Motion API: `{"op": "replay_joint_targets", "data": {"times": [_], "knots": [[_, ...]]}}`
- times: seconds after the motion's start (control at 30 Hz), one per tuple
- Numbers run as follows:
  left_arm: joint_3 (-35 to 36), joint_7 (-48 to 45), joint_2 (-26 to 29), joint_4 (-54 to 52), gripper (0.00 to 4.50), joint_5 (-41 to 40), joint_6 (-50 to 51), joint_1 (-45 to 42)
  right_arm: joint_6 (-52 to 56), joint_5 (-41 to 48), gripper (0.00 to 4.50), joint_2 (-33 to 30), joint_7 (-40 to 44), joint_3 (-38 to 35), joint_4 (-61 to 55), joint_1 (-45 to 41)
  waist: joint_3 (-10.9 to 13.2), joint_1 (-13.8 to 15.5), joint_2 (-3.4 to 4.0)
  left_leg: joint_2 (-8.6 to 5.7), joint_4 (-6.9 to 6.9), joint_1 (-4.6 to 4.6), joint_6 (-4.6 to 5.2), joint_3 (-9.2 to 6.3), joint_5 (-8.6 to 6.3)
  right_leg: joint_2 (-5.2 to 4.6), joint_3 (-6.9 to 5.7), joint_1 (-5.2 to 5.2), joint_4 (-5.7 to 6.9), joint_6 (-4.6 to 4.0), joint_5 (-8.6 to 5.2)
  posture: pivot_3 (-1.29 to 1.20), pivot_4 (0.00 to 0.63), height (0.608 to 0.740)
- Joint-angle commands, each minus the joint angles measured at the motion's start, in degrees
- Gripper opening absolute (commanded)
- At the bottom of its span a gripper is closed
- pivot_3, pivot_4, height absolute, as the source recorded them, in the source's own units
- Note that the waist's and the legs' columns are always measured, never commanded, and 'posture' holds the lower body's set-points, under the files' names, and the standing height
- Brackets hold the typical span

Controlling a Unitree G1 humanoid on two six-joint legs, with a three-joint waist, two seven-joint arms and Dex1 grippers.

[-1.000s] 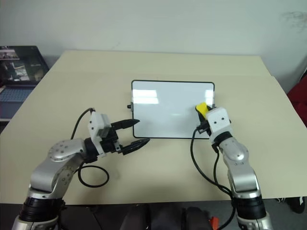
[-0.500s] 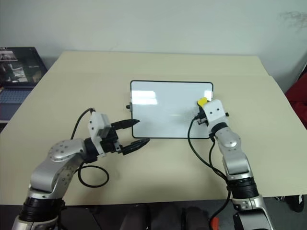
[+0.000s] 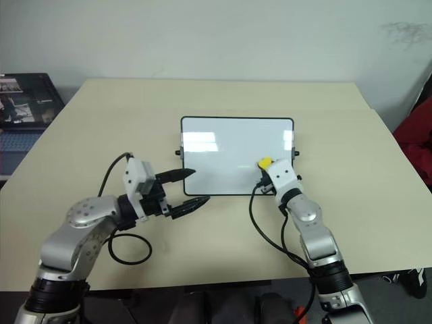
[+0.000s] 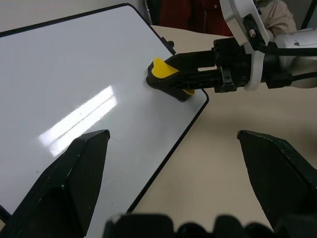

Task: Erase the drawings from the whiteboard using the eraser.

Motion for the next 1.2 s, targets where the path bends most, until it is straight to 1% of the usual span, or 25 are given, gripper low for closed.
{"op": "replay_joint_targets", "data": {"times": [0.03, 0.1, 0.2, 0.27, 0.33, 0.47, 0.57, 0.73, 0.93, 1.07, 1.2], "knots": [[1.6, -0.2, 0.9, -1.8, 4.50, -0.2, -1.1, 0.0, 6.0, 2.1, 1.12, -1.7, 2.3, -2.8, -9.4, -2.3, 0.1, 0.1, 0.07, 0.00, -0.01, -0.14, 0.00, -0.01, 0.00, 0.00, -0.02, -0.09, -0.02, -0.02, 0.01, 0.00, 0.150, 0.740], [1.5, -0.1, 0.9, -1.8, 4.50, -0.3, -1.1, 0.0, 8.6, 3.0, 1.12, -2.9, 2.9, -4.8, -12.8, -4.1, 0.1, 0.3, 0.09, -0.01, -0.02, -0.49, -0.01, -0.01, 0.00, 0.01, -0.03, -0.39, -0.02, -0.09, 0.05, 0.00, 0.150, 0.740], [1.3, -0.1, 0.9, -1.6, 4.50, -0.3, -1.1, -0.3, 9.1, 3.3, 1.12, -4.6, 2.6, -7.2, -13.4, -6.8, 0.1, 0.5, 0.09, -0.04, -0.02, -0.94, -0.01, 0.03, 0.00, 0.11, 0.02, -0.85, -0.02, -0.09, 0.05, 0.00, 0.150, 0.740], [0.9, -0.1, 0.7, -1.4, 4.50, -0.3, -1.0, -0.7, 6.6, 2.4, 1.12, -5.3, 1.3, -8.4, -10.0, -8.6, 0.1, 0.8, 0.09, -0.03, -0.01, -1.17, -0.02, 0.04, 0.00, 0.15, -0.02, -1.03, -0.07, -0.09, 0.05, 0.00, 0.150, 0.740], [0.6, -0.2, 0.5, -1.1, 4.50, -0.2, -1.0, -1.1, 3.8, 1.6, 1.12, -5.3, 0.0, -8.8, -5.5, -9.6, 0.1, 1.0, 0.09, -0.04, -0.02, -1.19, -0.01, 0.09, 0.00, 0.15, -0.01, -1.05, -0.14, -0.08, 0.04, 0.00, 0.150, 0.740], [0.2, -0.4, 0.4, -0.7, 4.50, -0.2, -1.0, -1.6, -0.4, 1.1, 1.12, -3.4, -2.9, -8.4, 2.1, -10.6, 0.1, 1.0, 0.10, -0.05, -0.02, -1.19, -0.01, 0.15, 0.00, 0.15, 0.02, -1.05, -0.15, -0.08, 0.04, 0.00, 0.150, 0.740], [0.2, -0.6, 0.5, -0.6, 4.50, -0.3, -0.9, -1.9, -1.4, 0.3, 1.11, -1.4, -4.9, -7.2, 4.0, -10.6, 0.1, 0.9, 0.11, -0.03, -0.02, -1.19, -0.01, 0.13, 0.00, 0.15, 0.04, -1.07, -0.10, -0.08, 0.04, 0.00, 0.150, 0.740], [-0.1, -0.8, 0.4, -0.5, 4.50, -0.3, -0.7, -2.2, -0.4, -1.3, 1.11, 1.9, -7.4, -5.5, 5.5, -8.8, 0.1, 0.8, 0.11, -0.02, -0.01, -1.17, -0.02, 0.12, 0.01, 0.16, 0.02, -1.07, -0.03, -0.08, 0.04, 0.00, 0.150, 0.740], [-0.1, -0.6, 0.1, -0.8, 4.50, -0.4, -0.4, -2.2, 0.5, -1.8, 1.11, 3.8, -9.1, -4.1, 5.8, -2.9, 0.0, 0.8, -0.01, -0.02, 0.01, -1.09, -0.01, 0.10, 0.00, 0.15, -0.02, -0.97, -0.01, -0.08, 0.05, 0.00, 0.150, 0.740], [0.0, -0.5, 0.2, -1.1, 4.50, -0.4, -0.3, -1.8, 0.1, -2.0, 1.11, 3.3, -10.7, -5.2, 7.1, 0.8, -0.1, 0.9, -0.14, -0.02, 0.01, -0.83, -0.01, 0.09, 0.01, 0.04, -0.06, -0.77, 0.01, -0.06, 0.06, 0.00, 0.150, 0.740], [0.1, -0.5, 0.3, -0.9, 4.50, -0.4, -0.4, -1.8, 1.0, -1.6, 1.11, 2.9, -10.6, -5.2, 6.9, 3.2, -0.1, 0.8, -0.20, -0.03, 0.00, -0.12, 0.00, 0.08, -0.01, -0.08, -0.08, -0.16, -0.05, 0.04, 0.00, 0.00, 0.150, 0.740]]}}
